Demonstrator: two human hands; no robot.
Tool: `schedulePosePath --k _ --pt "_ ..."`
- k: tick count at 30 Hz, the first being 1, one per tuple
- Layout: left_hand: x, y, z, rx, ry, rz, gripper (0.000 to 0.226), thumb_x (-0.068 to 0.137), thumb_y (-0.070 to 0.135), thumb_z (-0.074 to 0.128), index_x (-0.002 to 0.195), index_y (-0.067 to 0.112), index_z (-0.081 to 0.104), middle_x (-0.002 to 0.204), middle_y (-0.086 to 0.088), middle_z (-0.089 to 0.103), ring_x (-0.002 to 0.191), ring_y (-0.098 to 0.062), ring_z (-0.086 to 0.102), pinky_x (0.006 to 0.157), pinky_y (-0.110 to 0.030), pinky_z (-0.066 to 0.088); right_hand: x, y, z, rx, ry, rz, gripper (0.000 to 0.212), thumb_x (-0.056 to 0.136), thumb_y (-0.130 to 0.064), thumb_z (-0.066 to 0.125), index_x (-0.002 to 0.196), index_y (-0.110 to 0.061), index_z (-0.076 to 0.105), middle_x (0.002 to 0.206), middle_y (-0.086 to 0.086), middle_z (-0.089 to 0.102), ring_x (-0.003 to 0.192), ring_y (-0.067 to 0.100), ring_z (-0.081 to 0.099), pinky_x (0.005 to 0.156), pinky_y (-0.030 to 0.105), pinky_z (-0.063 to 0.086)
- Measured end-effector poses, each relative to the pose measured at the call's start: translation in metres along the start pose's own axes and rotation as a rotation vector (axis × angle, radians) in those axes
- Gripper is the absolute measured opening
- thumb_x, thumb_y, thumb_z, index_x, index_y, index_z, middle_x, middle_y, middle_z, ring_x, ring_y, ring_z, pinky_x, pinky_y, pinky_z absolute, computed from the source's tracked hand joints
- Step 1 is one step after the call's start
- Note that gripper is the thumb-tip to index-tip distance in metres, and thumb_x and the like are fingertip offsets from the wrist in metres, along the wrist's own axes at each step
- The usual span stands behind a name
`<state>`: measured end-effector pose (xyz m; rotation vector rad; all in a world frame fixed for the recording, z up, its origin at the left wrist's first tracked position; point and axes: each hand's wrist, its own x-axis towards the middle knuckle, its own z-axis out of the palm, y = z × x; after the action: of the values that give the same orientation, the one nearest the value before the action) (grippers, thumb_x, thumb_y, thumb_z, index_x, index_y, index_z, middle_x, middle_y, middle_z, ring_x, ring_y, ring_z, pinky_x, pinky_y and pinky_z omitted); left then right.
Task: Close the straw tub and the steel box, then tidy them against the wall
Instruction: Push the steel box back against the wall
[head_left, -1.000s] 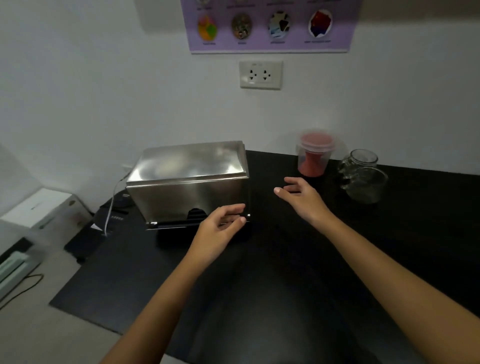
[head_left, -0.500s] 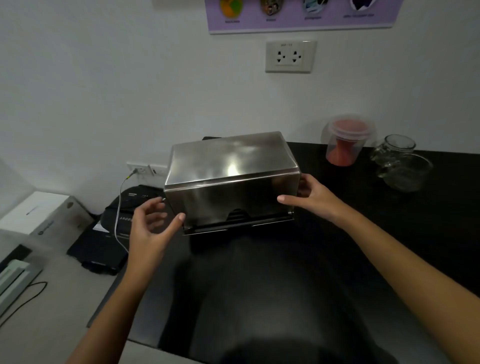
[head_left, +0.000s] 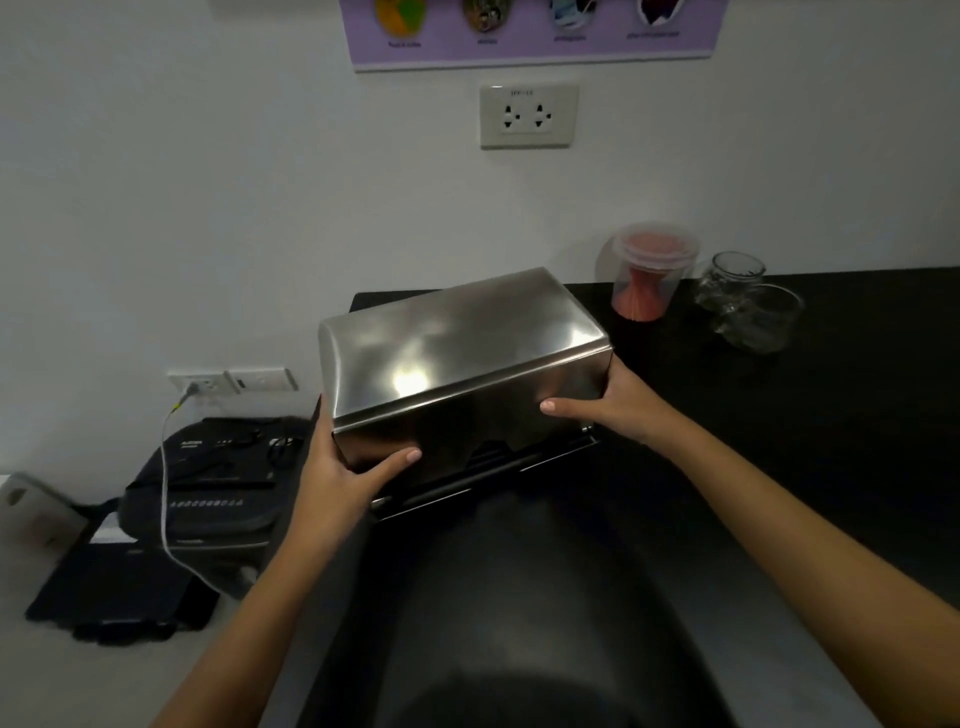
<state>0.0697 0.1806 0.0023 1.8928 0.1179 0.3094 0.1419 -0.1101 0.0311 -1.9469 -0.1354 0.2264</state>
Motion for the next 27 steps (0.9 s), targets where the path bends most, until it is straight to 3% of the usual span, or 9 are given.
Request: schedulePosePath --k 4,8,12,15,18,22,27 --pt "0.012 -0.006 -0.003 0.035 -0.022 0.004 0.108 0.042 0.053 0.081 0.135 0.013 0.041 0.119 -0.003 0.063 0.110 -0.013 0.060 0.089 -0.018 0.048 0.000 0.005 0.003 0.018 0.020 -0.009 0.105 0.043 -0.058 0.080 0.132 -0.033 0.032 0.131 -0.008 0.048 0.121 0.013 0.045 0.105 0.042 0.038" --pt "0.029 -0.007 -0.001 0.056 -0.050 -0.003 0.105 0.041 0.054 0.080 0.131 0.011 0.045 0.109 0.000 0.067 0.101 -0.005 0.062 0.083 -0.007 0.047 0.004 0.011 0.005 0.038 0.067 -0.009 0.098 0.043 -0.059 0.078 0.128 -0.035 0.034 0.121 -0.013 0.050 0.119 0.012 0.046 0.104 0.039 0.038" --pt "0.049 -0.010 0.005 0.057 -0.105 -0.038 0.095 0.042 0.055 0.081 0.120 0.008 0.056 0.103 -0.002 0.070 0.099 -0.008 0.065 0.086 -0.017 0.051 0.010 0.011 0.000 0.039 0.094 0.002 0.088 0.043 -0.060 0.075 0.119 -0.040 0.034 0.111 -0.020 0.048 0.114 0.009 0.045 0.098 0.031 0.037" --pt "0.065 -0.012 0.012 0.057 -0.132 -0.050 0.087 0.041 0.054 0.080 0.113 0.009 0.061 0.097 0.000 0.072 0.093 -0.003 0.066 0.082 -0.015 0.052 0.017 0.012 -0.006 0.037 0.110 0.013 0.080 0.048 -0.059 0.073 0.115 -0.042 0.033 0.107 -0.023 0.047 0.110 0.005 0.044 0.092 0.026 0.035" --pt "0.082 -0.012 0.021 0.061 -0.146 -0.062 0.088 0.040 0.055 0.080 0.110 0.004 0.063 0.098 -0.002 0.072 0.095 -0.011 0.067 0.087 -0.027 0.051 0.025 0.015 -0.012 0.043 0.150 0.011 0.076 0.050 -0.055 0.073 0.115 -0.039 0.035 0.104 -0.026 0.048 0.105 0.002 0.046 0.088 0.021 0.034" --pt "0.108 -0.007 0.031 0.089 -0.203 -0.053 0.083 0.041 0.054 0.080 0.107 0.006 0.064 0.094 0.000 0.073 0.092 -0.007 0.067 0.081 -0.019 0.049 0.039 0.018 -0.021 0.051 0.188 -0.002 0.066 0.061 -0.044 0.075 0.114 -0.036 0.038 0.102 -0.026 0.050 0.097 -0.003 0.047 0.075 0.008 0.034" --pt "0.142 -0.002 0.040 0.125 -0.281 -0.036 0.079 0.046 0.052 0.078 0.108 0.005 0.063 0.099 -0.005 0.070 0.095 -0.011 0.065 0.081 -0.020 0.048 0.063 0.019 -0.027 0.016 0.239 -0.003 0.058 0.066 -0.038 0.075 0.112 -0.031 0.041 0.098 -0.022 0.051 0.094 0.000 0.048 0.072 0.008 0.034"
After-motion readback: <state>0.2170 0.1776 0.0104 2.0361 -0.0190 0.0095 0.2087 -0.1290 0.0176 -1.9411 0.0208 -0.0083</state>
